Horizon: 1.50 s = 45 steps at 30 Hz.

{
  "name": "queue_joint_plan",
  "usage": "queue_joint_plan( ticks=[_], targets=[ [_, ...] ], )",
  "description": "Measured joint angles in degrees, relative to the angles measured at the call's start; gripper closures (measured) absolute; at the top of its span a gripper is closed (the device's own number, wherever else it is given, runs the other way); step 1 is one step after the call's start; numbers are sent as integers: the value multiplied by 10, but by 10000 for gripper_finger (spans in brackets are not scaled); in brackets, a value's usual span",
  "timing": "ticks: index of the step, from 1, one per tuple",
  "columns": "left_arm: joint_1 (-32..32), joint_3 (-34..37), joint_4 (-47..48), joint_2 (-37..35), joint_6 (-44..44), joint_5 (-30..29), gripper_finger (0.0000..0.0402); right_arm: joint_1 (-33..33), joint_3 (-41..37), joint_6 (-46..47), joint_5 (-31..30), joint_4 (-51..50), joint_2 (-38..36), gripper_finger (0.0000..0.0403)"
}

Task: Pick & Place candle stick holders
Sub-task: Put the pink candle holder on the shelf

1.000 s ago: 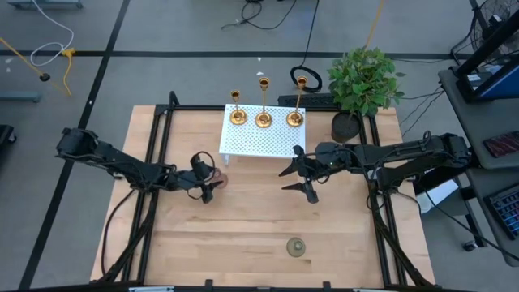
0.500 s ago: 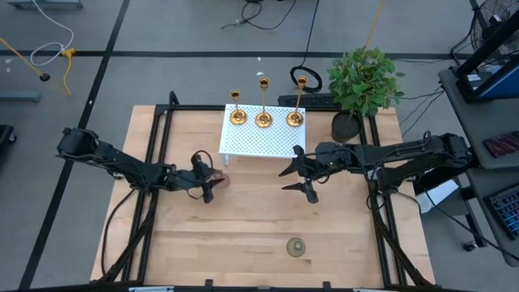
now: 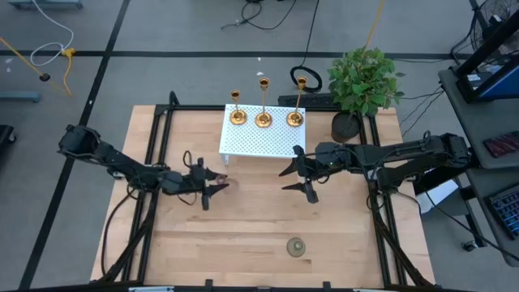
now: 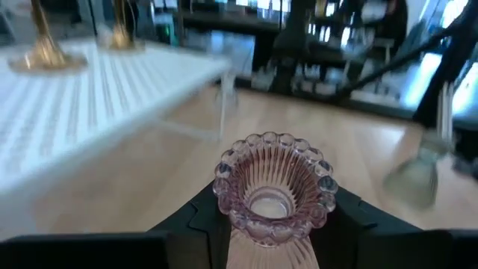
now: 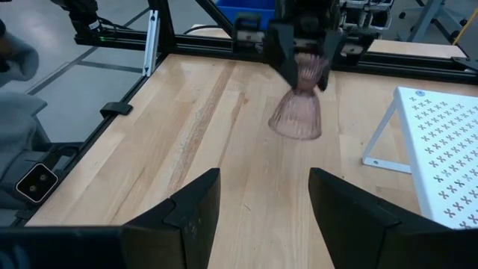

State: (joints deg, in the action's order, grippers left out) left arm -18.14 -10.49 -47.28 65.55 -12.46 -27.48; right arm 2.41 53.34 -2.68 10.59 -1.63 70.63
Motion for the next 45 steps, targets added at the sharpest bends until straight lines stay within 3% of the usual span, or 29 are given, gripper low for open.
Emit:
queue_joint_plan(
  ticks=[4,10,16,20,28,33,45],
  targets=[
    [2,-25,-17,0,46,-12,259,0,0,0,0,0,0,206],
    [20,-109,37,0,121,-11,249,0,0,0,0,0,0,206],
    [64,-210,185,0,136,-11,262,0,0,0,0,0,0,206],
    [107,-255,257,0,135,-11,244,0,0,0,0,0,0,206],
    [200,-262,303,0,122,-9,259,0,0,0,0,0,0,206],
    [252,-262,301,19,118,50,245,0,0,0,0,0,0,206],
    [311,-263,257,65,122,86,251,0,0,0,0,0,0,206]
  ],
)
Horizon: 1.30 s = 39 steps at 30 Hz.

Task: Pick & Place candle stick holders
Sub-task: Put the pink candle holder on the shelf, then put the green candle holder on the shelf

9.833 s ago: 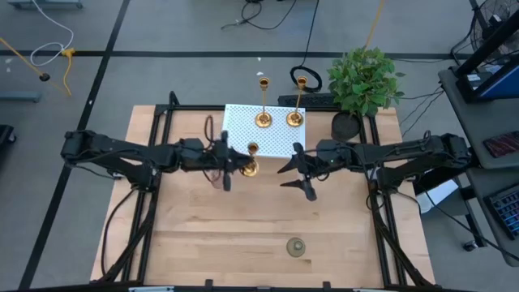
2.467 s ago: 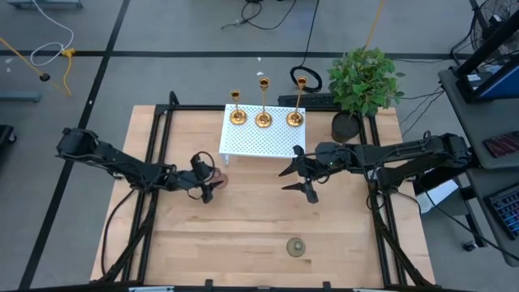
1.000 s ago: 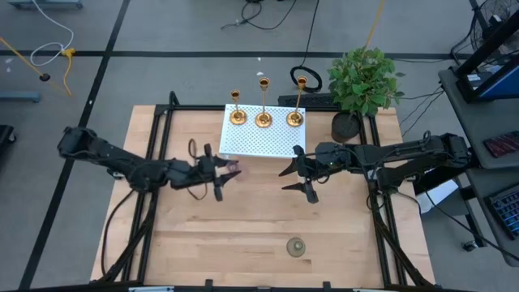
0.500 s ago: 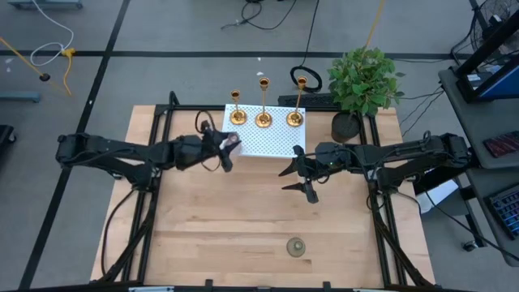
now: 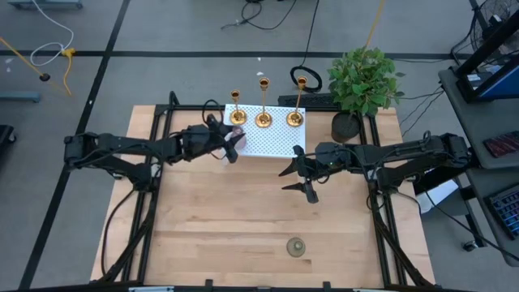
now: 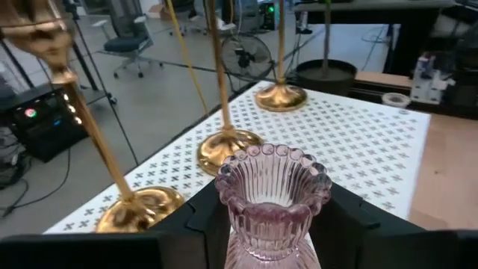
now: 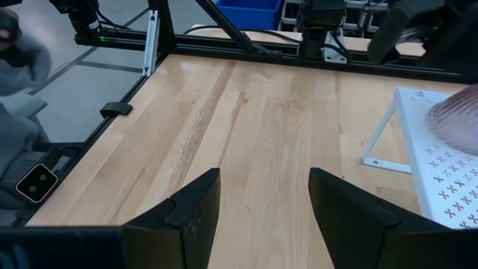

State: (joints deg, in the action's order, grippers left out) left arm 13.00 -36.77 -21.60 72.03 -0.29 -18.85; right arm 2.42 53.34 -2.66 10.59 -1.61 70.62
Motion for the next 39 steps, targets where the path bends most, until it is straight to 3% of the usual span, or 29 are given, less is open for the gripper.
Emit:
queue_joint_plan(
  ticks=[8,17,28,39],
  targets=[
    [17,0,5,0,1,43,200,0,0,0,0,0,0,206],
    [25,0,25,0,1,33,175,7,0,-8,1,-9,0,206],
    [24,0,28,-1,6,33,169,75,-33,-29,0,-12,0,206],
    [10,1,124,-105,6,32,169,115,-78,-11,2,44,0,206]
  ],
)
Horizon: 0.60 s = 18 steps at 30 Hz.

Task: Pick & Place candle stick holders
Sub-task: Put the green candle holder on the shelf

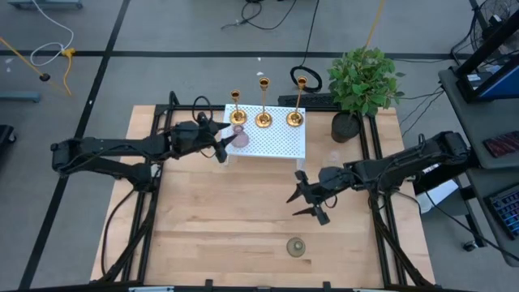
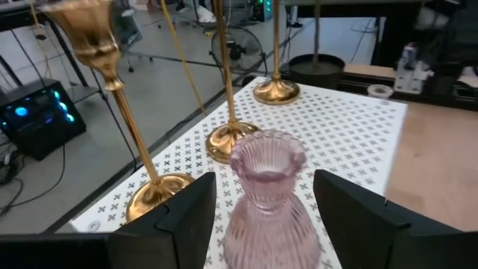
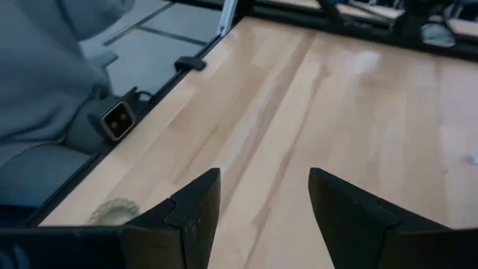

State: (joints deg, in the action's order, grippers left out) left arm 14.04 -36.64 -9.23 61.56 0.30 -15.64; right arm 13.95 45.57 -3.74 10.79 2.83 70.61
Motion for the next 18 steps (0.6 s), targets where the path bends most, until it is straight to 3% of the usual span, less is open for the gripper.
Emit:
queue_joint_plan(
  ticks=[11,18],
  targets=[
    [-41,0,80,-101,-5,0,169,92,-83,23,-1,127,0,133],
    [-63,0,103,-122,-6,1,169,138,-197,74,-1,379,34,113]
  ],
)
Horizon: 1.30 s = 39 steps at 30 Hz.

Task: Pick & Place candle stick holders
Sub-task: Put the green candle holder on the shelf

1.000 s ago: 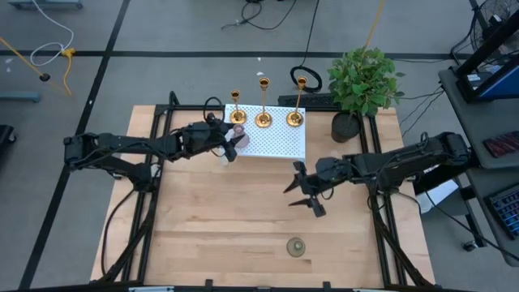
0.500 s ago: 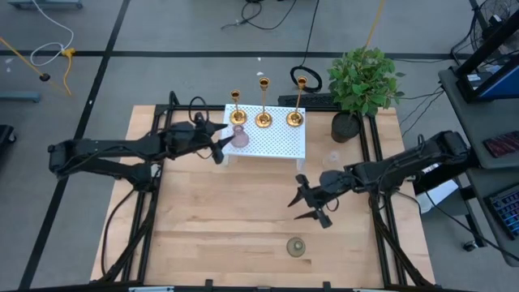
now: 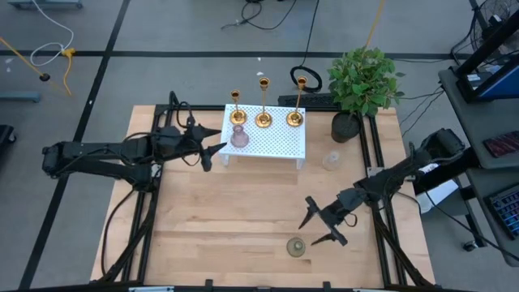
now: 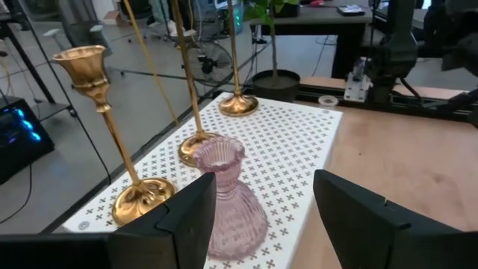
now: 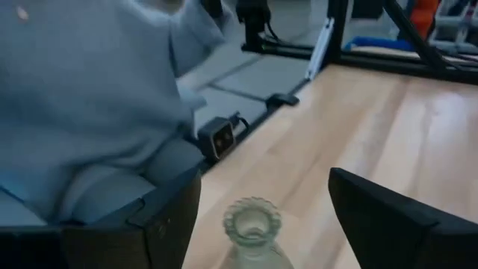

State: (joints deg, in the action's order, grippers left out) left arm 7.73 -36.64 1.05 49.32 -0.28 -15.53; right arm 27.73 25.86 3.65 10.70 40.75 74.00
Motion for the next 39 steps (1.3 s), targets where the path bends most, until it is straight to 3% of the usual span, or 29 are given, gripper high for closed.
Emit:
queue_joint_plan(
  ticks=[16,26,31,39],
  targets=[
    [-4,0,5,2,0,0,169,20,12,26,10,234,239,112],
    [-4,0,5,2,2,0,169,20,47,14,28,246,315,117],
    [-4,-1,5,2,2,0,169,20,46,13,29,244,316,149],
    [-4,-1,5,2,2,0,169,3,46,13,29,245,316,232]
  ],
)
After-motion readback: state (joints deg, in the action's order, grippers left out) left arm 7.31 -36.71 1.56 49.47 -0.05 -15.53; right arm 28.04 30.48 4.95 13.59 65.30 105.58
